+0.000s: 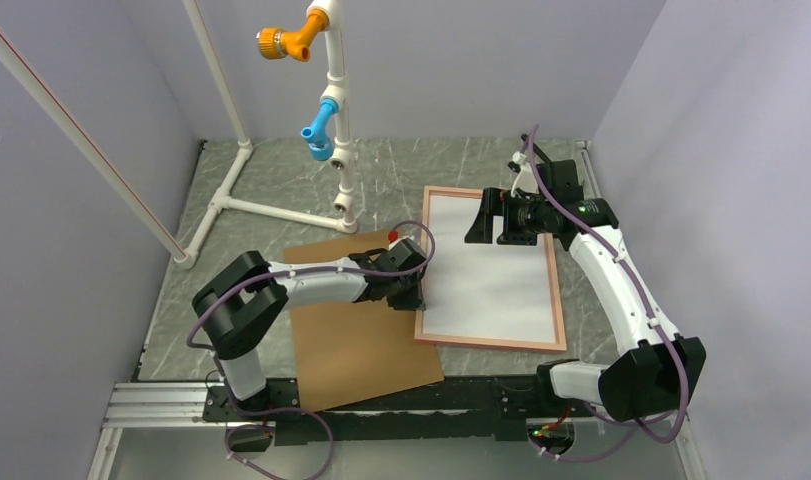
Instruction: Put the photo into the frame
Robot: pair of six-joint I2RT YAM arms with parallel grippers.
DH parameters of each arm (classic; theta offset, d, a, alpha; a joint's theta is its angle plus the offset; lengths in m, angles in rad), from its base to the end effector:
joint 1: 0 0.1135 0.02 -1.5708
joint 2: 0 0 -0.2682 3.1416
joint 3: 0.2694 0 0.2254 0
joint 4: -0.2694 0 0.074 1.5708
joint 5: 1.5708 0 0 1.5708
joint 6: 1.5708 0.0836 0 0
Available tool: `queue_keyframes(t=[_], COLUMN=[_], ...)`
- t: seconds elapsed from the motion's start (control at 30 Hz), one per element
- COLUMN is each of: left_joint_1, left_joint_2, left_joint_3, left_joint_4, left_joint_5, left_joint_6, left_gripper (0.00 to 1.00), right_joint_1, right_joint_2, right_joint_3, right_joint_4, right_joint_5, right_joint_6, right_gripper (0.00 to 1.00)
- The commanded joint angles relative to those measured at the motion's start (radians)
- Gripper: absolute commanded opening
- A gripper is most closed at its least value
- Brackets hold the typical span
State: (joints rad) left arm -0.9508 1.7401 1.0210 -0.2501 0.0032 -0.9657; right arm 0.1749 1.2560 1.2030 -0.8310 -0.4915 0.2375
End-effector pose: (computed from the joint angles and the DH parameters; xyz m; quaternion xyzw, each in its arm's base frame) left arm 0.2074 -0.2910 0.1500 -0.0066 0.9551 -0.2433 0.1691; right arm 0.2401 0.0825 0.3027 -0.0533 0.9154 0.2911 0.2728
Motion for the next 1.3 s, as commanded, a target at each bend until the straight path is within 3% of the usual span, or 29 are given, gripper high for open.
queue_keyframes(t=[0.0, 0.43, 0.5, 0.63, 0.83, 1.0, 1.27], left_joint_1=[-0.015, -0.064, -0.067, -0.068, -0.068, -0.064, -0.009], left_joint_2=[0.029, 0.112, 0.104, 0.081, 0.019, -0.048, -0.185], left_joint_3=[0.095, 0.157, 0.159, 0.158, 0.097, 0.040, -0.137], left_joint_4=[0.077, 0.125, 0.125, 0.114, 0.180, 0.214, 0.284], left_joint_5=[0.027, 0.015, 0.008, 0.000, 0.000, -0.038, -0.050], left_joint_6=[-0.056, -0.131, -0.125, -0.111, -0.104, -0.080, -0.041], left_gripper=[0.00, 0.02, 0.08, 0.33, 0.55, 0.66, 0.68], right_joint_1=[-0.008, -0.014, -0.014, -0.014, -0.014, -0.014, -0.013], right_joint_2=[-0.042, -0.062, -0.063, -0.061, -0.064, -0.064, -0.047], right_joint_3=[0.040, 0.025, 0.020, 0.022, 0.013, -0.005, -0.068], right_joint_4=[-0.026, -0.028, -0.025, -0.027, -0.020, -0.008, 0.031], right_joint_5=[0.079, 0.099, 0.095, 0.091, 0.080, 0.061, -0.012], right_joint_6=[-0.038, -0.046, -0.046, -0.046, -0.041, -0.035, -0.009], right_gripper=[0.94, 0.96, 0.96, 0.96, 0.96, 0.96, 0.96])
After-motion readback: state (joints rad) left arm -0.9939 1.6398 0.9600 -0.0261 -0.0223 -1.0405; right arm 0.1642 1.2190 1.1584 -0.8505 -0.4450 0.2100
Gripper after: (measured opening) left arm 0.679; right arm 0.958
